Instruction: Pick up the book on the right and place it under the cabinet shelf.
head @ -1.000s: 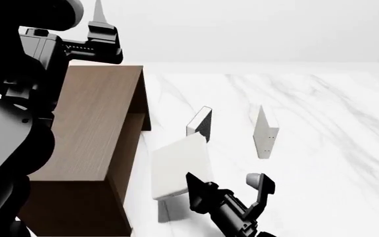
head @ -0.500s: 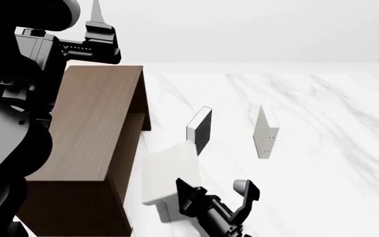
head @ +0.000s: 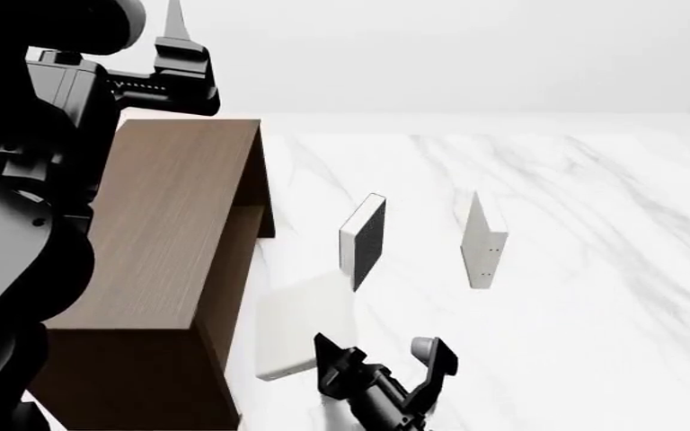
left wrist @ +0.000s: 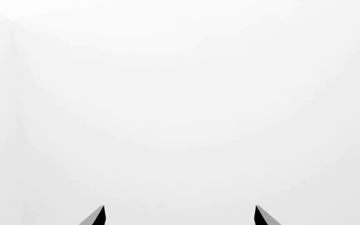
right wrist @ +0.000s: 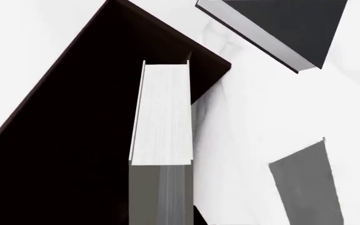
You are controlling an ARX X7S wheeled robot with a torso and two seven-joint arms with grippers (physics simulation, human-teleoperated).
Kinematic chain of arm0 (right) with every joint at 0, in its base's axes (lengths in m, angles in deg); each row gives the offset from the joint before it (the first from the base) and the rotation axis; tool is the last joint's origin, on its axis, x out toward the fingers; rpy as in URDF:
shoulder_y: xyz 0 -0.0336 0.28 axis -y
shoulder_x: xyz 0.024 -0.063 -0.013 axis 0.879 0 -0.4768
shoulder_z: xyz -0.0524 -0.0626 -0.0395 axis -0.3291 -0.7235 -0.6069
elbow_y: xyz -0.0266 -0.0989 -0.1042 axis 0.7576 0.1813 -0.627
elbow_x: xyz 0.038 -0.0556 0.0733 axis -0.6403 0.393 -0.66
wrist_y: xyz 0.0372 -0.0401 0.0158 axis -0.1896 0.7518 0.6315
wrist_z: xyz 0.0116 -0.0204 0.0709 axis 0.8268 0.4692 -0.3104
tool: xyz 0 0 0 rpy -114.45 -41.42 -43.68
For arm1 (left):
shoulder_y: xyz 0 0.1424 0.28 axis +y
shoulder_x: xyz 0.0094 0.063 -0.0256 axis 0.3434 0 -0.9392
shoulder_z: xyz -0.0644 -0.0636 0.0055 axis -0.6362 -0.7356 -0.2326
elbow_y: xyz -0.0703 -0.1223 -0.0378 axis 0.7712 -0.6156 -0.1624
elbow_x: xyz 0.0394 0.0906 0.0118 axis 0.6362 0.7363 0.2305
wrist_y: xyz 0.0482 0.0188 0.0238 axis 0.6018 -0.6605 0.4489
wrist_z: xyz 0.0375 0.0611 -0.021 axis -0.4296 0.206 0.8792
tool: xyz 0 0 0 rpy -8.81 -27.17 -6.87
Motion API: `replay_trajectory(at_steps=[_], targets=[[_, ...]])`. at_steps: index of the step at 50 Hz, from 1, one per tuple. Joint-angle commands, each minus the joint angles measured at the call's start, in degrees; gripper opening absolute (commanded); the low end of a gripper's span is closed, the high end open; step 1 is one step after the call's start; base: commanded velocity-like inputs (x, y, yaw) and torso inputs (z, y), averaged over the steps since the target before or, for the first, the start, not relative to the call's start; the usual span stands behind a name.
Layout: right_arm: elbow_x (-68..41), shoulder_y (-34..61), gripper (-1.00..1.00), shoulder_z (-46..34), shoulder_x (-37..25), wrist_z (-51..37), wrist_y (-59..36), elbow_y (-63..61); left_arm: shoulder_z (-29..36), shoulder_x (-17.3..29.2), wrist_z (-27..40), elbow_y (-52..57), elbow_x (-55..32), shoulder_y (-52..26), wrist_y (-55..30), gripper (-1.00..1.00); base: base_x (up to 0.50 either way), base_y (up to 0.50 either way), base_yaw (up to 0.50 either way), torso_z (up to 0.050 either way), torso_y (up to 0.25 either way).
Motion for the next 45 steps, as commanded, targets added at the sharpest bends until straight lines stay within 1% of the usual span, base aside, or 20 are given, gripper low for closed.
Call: replay_trajectory(at_steps=[1, 10, 23, 33, 39, 42, 45], targets=[[-0.9, 1.3, -1.00, -2.1, 0.5, 2.9, 3.4, 3.1, 0.0, 0.1, 0.1, -0.1, -0.2, 0.0, 0.3, 1.00, 0.00, 0.00, 0.00, 0.000, 0.000], [0.4, 1.7, -1.00, -4.3, 0.7, 3.9, 6.3, 6.3, -0.1, 0.2, 0.3, 0.1, -0.4, 0.3, 0.5, 1.00, 0.00, 0.00, 0.00, 0.000, 0.001], [2.5, 4.0, -1.00, -7.8, 1.4, 5.7, 12.7, 15.0, -0.8, 0.5, 0.5, 0.8, -1.0, 0.7, 0.5, 1.00, 0.00, 0.00, 0.00, 0.000, 0.002], [0.5, 7.6, -1.00, -11.5, 2.1, 6.9, 19.9, 24.6, -1.1, 0.6, 0.6, 1.1, -1.2, 1.2, 1.1, 1.00, 0.00, 0.00, 0.00, 0.001, 0.000], [-5.7, 11.1, -1.00, -18.0, 2.2, 7.5, 26.1, 32.2, -1.1, 0.7, 0.7, 1.0, -1.2, 1.3, 1.3, 1.00, 0.01, 0.00, 0.00, 0.000, 0.000], [-11.1, 13.2, -1.00, -23.8, 2.3, 8.0, 30.0, 36.3, -1.0, 0.7, 0.7, 0.9, -1.1, 1.3, 1.5, 1.00, 0.01, 0.00, 0.00, 0.000, 0.000], [-18.0, 15.5, -1.00, -31.4, 2.3, 8.4, 34.0, 39.9, -1.0, 0.7, 0.8, 0.9, -1.2, 1.3, 1.6, 1.00, 0.01, 0.00, 0.01, 0.000, 0.000]])
